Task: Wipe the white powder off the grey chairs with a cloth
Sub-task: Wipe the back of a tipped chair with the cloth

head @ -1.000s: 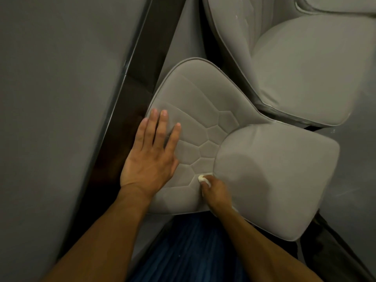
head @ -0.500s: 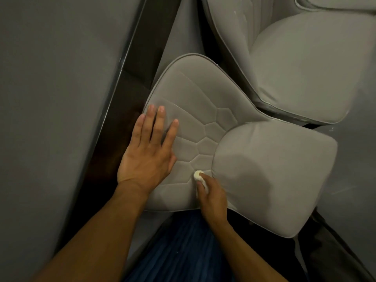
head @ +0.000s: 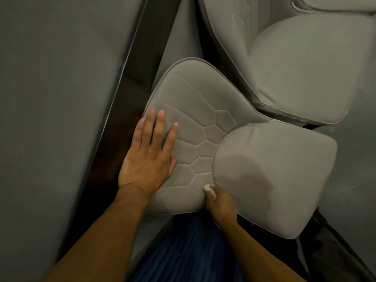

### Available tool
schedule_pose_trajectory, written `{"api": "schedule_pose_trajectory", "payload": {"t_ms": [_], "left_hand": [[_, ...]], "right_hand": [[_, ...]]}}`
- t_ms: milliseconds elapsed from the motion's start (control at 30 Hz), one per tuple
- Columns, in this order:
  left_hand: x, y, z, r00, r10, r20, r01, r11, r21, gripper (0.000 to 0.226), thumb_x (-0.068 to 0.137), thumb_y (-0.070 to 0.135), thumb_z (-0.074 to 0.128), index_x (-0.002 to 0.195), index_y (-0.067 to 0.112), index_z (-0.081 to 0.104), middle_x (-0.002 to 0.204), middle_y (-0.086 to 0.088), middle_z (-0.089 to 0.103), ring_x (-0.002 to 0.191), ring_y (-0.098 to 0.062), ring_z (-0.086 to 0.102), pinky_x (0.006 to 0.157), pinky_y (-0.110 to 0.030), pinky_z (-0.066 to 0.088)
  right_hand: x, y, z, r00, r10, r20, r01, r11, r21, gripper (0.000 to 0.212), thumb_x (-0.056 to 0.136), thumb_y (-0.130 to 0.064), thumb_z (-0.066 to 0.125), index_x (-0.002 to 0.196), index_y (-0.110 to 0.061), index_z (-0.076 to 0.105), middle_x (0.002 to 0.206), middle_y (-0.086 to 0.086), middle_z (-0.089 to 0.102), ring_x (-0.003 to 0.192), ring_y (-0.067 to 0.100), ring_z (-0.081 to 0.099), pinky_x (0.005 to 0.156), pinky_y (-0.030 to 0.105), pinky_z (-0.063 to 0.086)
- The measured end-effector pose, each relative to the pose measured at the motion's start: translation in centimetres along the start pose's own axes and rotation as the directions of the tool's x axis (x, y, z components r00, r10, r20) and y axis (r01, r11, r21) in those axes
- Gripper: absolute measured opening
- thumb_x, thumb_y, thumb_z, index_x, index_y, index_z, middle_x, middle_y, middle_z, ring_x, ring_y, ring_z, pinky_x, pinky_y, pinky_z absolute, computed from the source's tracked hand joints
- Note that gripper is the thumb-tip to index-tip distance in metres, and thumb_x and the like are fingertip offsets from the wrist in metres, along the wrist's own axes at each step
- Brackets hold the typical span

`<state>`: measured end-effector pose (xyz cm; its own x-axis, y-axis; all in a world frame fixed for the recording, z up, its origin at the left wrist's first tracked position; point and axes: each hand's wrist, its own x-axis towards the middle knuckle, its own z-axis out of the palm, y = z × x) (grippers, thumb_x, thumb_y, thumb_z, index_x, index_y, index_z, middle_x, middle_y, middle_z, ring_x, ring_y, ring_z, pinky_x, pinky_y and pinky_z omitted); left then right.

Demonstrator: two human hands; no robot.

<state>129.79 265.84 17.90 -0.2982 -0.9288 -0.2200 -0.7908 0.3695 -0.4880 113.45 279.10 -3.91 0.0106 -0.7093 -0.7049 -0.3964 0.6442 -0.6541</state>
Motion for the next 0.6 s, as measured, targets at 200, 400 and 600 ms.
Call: {"api": "schedule_pose_trajectory", "payload": {"t_ms": [200,400,600], "left_hand": [[0.1,0.1,0.1,1.0,0.003,-0.027,-0.003,1.0,-0.007,0.072,0.098,0.043,0.025,0.163,0.013,0.011,0.164,-0.03,-0.004,0.154,-0.046,-0.003,0.125,-0.054,-0.004],[0.2,0.1,0.2,0.998,0.01,-0.057,-0.011,1.0,-0.02,0.069,0.1,0.038,0.035,0.162,0.012,0.019,0.165,-0.03,0.001,0.154,-0.046,0.001,0.126,-0.054,-0.003],[0.3,-0.1,0.5,0.995,0.018,-0.099,-0.022,0.999,-0.038,0.072,0.095,0.037,0.042,0.159,0.009,0.028,0.163,-0.031,0.01,0.153,-0.047,0.008,0.126,-0.053,-0.001]], "right_hand": [[2.3,-3.4,1.6,0.99,-0.124,-0.072,0.13,0.988,0.081,0.033,0.1,-0.041,0.054,0.123,-0.022,0.069,0.119,-0.006,0.069,0.109,0.012,0.061,0.098,0.027,0.045],[6.9,0.6,2.0,0.952,0.305,0.015,-0.299,0.92,0.254,0.045,0.094,-0.052,0.054,0.114,-0.015,0.07,0.109,0.011,0.071,0.102,0.033,0.065,0.097,0.046,0.051],[10.0,0.9,1.1,0.937,0.35,-0.002,-0.323,0.866,0.382,0.031,0.099,-0.037,0.058,0.077,-0.016,0.066,0.076,0.01,0.065,0.078,0.028,0.063,0.074,0.037,0.051]]}}
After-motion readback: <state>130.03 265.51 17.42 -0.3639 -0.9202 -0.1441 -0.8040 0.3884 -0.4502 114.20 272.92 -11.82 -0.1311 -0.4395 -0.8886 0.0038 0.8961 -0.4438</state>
